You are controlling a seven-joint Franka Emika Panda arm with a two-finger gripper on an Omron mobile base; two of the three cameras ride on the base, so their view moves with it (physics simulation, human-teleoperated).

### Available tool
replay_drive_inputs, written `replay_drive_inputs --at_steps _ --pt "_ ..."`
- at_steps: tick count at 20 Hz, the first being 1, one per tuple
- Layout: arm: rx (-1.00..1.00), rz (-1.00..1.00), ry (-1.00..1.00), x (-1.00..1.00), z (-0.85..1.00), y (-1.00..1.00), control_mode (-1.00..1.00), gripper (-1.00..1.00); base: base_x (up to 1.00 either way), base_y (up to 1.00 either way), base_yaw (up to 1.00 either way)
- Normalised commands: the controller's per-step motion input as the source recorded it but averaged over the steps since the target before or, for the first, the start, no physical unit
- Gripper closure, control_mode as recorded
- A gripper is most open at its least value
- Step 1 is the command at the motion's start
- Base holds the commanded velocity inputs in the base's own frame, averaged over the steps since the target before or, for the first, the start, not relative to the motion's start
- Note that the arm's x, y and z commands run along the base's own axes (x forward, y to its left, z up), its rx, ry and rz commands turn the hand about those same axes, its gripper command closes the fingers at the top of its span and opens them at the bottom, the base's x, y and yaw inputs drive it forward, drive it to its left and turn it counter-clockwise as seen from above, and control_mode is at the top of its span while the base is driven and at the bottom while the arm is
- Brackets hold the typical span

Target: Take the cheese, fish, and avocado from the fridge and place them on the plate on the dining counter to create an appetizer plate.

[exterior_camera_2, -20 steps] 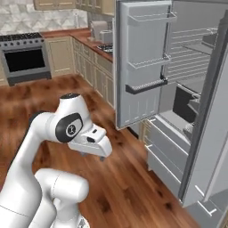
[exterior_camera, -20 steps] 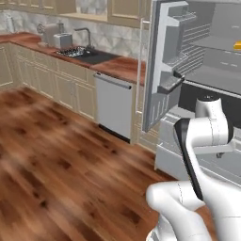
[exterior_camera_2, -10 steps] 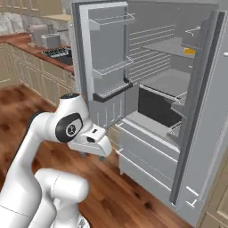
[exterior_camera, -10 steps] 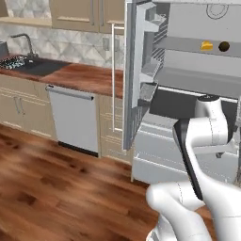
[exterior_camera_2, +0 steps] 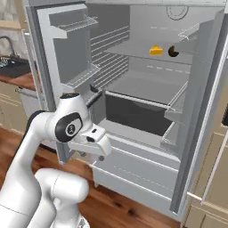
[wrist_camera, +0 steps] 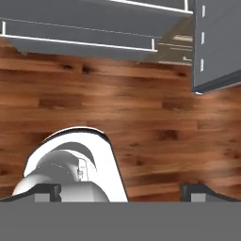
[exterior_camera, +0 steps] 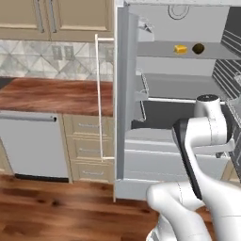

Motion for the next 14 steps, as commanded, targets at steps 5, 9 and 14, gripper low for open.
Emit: replay_drive_inputs --at_steps 5,9,14 --pt "0.0 0.0 0.0 0.0 0.0 0.0 1.0 -1.0 0.53 0.12 -0.45" --pt "0.0 0.0 0.0 0.0 0.0 0.0 1.0 -1.0 0.39 0.16 -0.35" --pt "0.0 0.0 0.0 0.0 0.0 0.0 1.0 -1.0 0.73 0.67 -0.24"
